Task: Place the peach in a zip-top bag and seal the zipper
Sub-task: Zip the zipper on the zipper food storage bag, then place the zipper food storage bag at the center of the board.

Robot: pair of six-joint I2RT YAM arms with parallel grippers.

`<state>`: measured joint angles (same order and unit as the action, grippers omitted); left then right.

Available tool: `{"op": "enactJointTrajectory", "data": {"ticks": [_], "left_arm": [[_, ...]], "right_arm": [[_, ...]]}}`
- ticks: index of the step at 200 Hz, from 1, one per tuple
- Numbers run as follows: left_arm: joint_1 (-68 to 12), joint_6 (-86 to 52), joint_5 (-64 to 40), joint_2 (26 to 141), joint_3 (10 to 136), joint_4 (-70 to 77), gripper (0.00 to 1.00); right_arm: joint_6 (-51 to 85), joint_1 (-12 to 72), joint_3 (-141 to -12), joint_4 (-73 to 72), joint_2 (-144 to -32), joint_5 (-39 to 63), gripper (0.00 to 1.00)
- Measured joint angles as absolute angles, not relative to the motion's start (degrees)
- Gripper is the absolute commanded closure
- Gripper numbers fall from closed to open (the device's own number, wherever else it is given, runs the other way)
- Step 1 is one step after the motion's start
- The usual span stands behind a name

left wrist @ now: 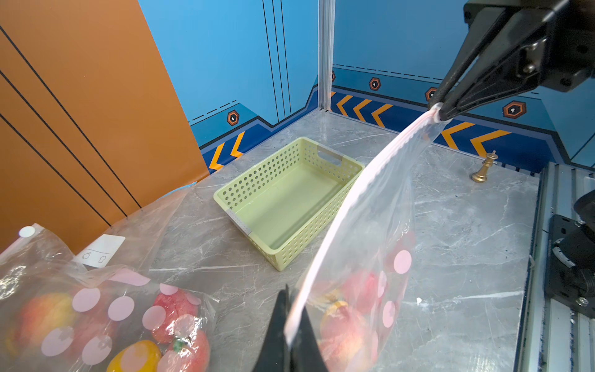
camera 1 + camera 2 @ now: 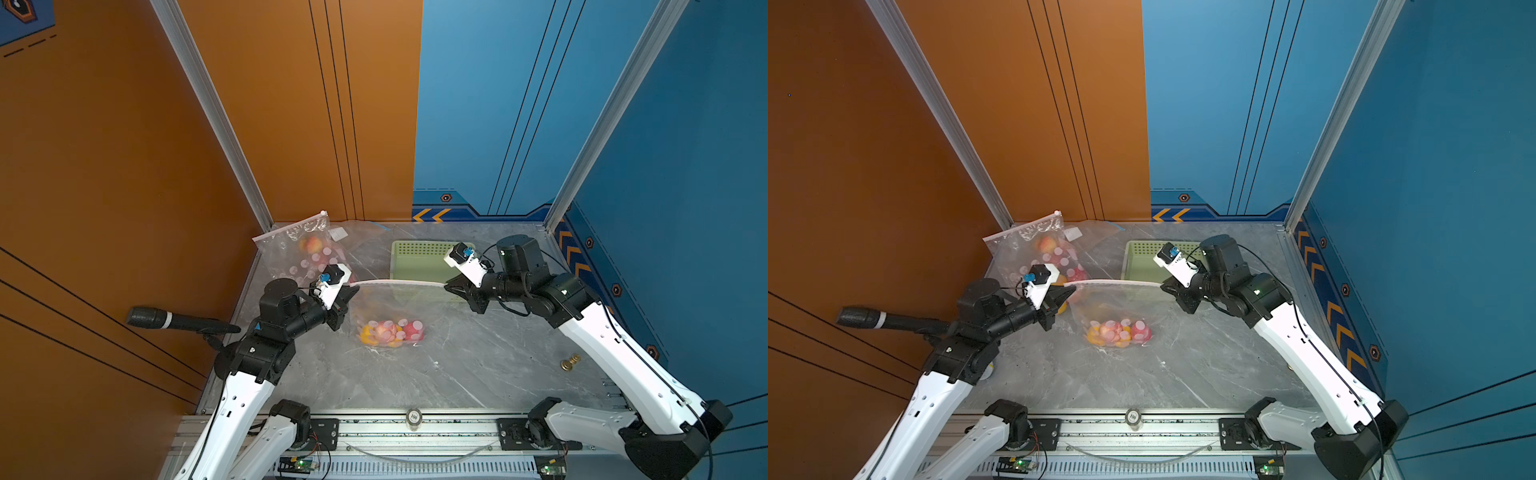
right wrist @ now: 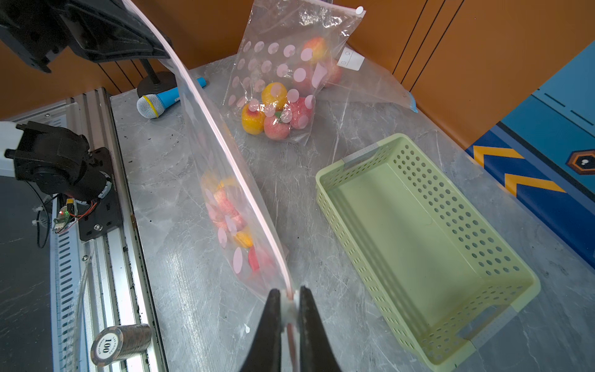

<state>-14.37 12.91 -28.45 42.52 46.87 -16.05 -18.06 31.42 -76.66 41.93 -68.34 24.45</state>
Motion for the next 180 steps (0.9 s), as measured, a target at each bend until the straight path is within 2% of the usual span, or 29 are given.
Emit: {"op": "enactJointTrajectory", "data": {"ticks": [92, 108, 113, 123, 140, 180], "left_arm": [[-13.9, 12.1, -28.4, 42.3, 46.8, -16.0, 1.0], [-13.7, 12.0, -28.3, 42.3, 46.8, -16.0, 1.0], [-13.6, 11.9, -28.2, 42.3, 46.8, -16.0, 1.0], [-13.5, 11.8, -27.7, 42.3, 46.8, -15.9, 1.0], [-13.2, 10.9, -25.8, 42.3, 46.8, -15.6, 1.0], [-13.0, 7.5, -17.5, 42.2, 46.2, -12.9, 1.0]], "right_arm": [[-17.7, 30.3, -75.9, 41.8, -67.5, 24.5, 0.91], [-17.5, 30.3, -75.9, 41.7, -67.5, 24.9, 0.88], [-17.4, 30.3, -75.9, 41.6, -67.5, 25.1, 0.82], [-17.0, 30.3, -75.9, 41.3, -67.5, 25.4, 0.62], [-15.2, 30.0, -75.9, 40.7, -67.5, 25.7, 0.35], [-11.9, 30.1, -76.4, 38.3, -67.5, 26.9, 0.21]]}}
